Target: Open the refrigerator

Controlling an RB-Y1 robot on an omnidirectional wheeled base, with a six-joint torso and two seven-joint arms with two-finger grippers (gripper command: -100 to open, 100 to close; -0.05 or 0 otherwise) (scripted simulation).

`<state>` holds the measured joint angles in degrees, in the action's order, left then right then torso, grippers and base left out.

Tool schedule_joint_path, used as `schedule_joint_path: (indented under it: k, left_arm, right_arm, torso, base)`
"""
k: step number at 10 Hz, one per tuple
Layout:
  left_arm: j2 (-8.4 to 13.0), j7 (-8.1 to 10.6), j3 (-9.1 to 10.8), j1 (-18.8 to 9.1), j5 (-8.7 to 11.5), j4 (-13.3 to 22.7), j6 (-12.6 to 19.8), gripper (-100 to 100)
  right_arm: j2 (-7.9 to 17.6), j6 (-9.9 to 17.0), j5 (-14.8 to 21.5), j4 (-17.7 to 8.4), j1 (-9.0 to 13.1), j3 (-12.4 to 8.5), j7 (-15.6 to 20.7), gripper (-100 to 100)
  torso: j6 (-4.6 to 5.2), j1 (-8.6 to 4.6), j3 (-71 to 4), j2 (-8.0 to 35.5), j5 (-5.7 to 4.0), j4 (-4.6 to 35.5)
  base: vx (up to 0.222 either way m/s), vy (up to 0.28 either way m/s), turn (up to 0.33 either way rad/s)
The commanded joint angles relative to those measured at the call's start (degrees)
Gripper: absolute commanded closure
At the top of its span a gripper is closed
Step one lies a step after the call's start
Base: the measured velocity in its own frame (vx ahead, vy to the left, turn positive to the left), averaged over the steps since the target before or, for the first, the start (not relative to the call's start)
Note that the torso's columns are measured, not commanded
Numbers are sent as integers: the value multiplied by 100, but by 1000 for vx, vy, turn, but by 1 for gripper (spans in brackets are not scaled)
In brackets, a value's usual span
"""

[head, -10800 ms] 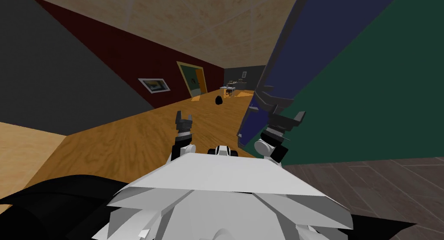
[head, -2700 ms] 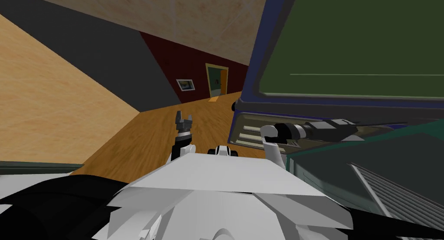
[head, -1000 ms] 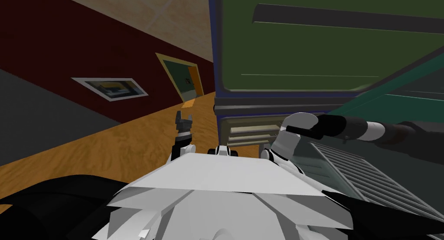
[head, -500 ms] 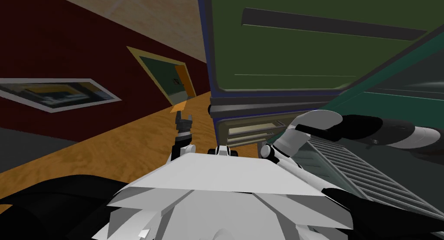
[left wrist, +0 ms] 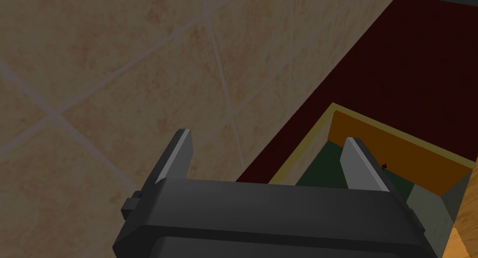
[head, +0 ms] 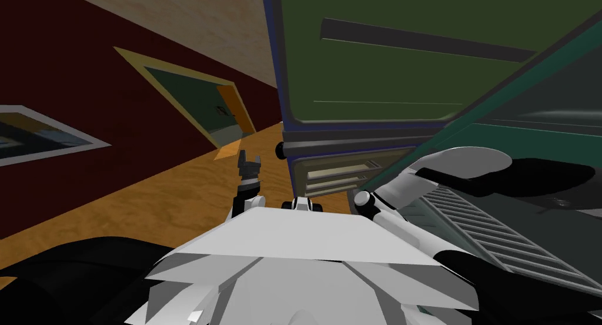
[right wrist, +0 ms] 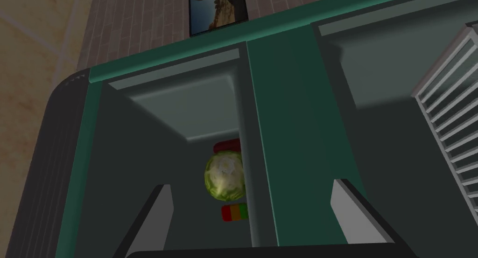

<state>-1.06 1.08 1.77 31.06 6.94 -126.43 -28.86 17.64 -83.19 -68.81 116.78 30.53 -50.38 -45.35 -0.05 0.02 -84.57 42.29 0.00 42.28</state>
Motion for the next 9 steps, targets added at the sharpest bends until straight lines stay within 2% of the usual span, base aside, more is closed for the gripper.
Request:
schedule_joint_path:
  k: [1,2,3,4,7,8,9]
  left_arm:
    - [0,0,0,1,0,0,0,0]
    - [0,0,0,0,0,0,0,0]
    - [0,0,0,1,0,0,0,0]
    - [0,0,0,-1,0,0,0,0]
    - [0,0,0,1,0,0,0,0]
    - [0,0,0,-1,0,0,0,0]
    - [0,0,0,0,0,0,0,0]
  right_arm:
    - [30,-3,2,34,172,-387,81,-100]
    - [86,-5,-13,55,321,-569,153,-100]
    - [86,-5,-13,55,321,-692,153,-100]
    - [146,-18,-30,80,460,-882,222,-100]
    - [210,-41,-48,108,590,-1277,286,-100]
    - [276,-76,-68,140,709,-1496,347,-100]
    - [342,-122,-88,173,819,-1684,403,-100]
  torso:
    - [7,11,-2,-4,3,0]
    - [1,-3,4,8,1,2]
    - [9,-8,7,11,-2,5]
    - [0,-12,3,4,-4,2]
    - [8,3,-2,-5,1,0]
    - [0,-4,3,5,0,2]
    - [7,8,4,5,2,3]
  base:
    - [125,120,-192]
    - [112,118,-338]
    - [117,105,-159]
    - [156,121,-321]
    - [127,125,-189]
    - [111,164,-219]
    - [176,225,-479]
